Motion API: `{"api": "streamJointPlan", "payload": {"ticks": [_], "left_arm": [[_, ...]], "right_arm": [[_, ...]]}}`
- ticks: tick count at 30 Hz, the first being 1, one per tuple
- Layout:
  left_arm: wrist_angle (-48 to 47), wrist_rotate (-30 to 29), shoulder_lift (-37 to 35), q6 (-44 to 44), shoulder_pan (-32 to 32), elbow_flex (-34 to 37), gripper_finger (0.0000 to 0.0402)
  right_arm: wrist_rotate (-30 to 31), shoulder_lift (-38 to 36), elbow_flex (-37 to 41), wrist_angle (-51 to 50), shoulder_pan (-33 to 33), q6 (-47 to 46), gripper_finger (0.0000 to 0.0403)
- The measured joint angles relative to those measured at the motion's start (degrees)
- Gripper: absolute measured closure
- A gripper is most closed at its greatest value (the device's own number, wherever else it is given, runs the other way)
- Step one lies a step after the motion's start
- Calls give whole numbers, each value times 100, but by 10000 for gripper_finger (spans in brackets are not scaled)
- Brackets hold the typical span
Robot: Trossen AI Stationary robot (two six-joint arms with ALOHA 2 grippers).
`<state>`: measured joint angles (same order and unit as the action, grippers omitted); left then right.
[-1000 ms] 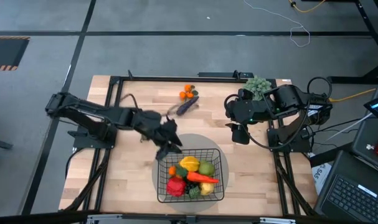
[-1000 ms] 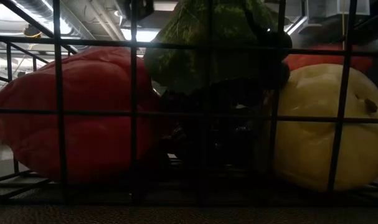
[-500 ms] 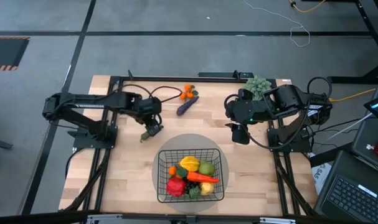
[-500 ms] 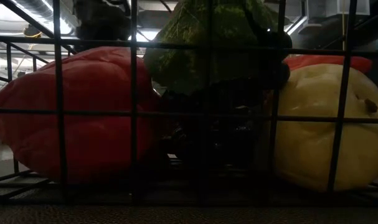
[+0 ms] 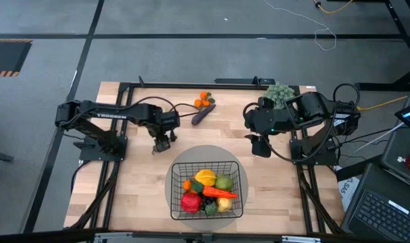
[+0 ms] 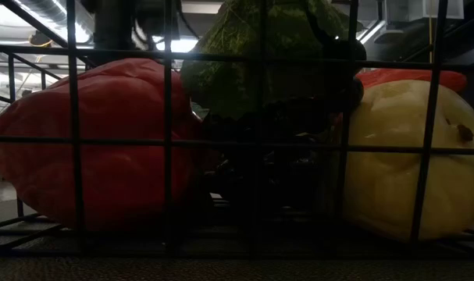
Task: Build produce basket
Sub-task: Put the green chili pepper into the black wire basket
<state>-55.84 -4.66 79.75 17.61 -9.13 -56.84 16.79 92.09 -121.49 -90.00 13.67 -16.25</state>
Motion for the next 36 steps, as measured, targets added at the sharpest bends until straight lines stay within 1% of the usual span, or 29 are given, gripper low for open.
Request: {"api": "streamJointPlan", "payload": {"ticks": [2, 6, 12, 19, 21, 23, 30, 33, 36], "left_arm": [[96, 79, -2, 63, -6, 207, 235], [546, 558, 0, 283, -37, 752, 232], [1314, 583, 0, 478, -35, 1323, 231], [1442, 591, 92, 496, -24, 1374, 231], [1470, 692, 153, 495, -24, 1375, 231], [1535, 883, 285, 500, -23, 1375, 231], [1781, 913, 924, 645, -7, 1340, 231], [1794, 761, 1125, 654, 0, 1320, 231], [1790, 634, 1169, 659, -7, 1314, 231]], "right_arm": [[-2, 0, 0, -2, 0, 0, 148], [0, 0, 0, -2, -1, 0, 148], [0, 0, 0, -2, -1, 0, 148], [3, 0, 0, -1, 0, 0, 148], [5, 0, 0, 0, -2, -2, 148], [3, 0, 0, -2, 0, -7, 148], [5, 0, 0, -2, -2, -7, 148], [4, 0, 0, -2, -1, -7, 148], [5, 0, 0, -2, -1, -6, 148]]}}
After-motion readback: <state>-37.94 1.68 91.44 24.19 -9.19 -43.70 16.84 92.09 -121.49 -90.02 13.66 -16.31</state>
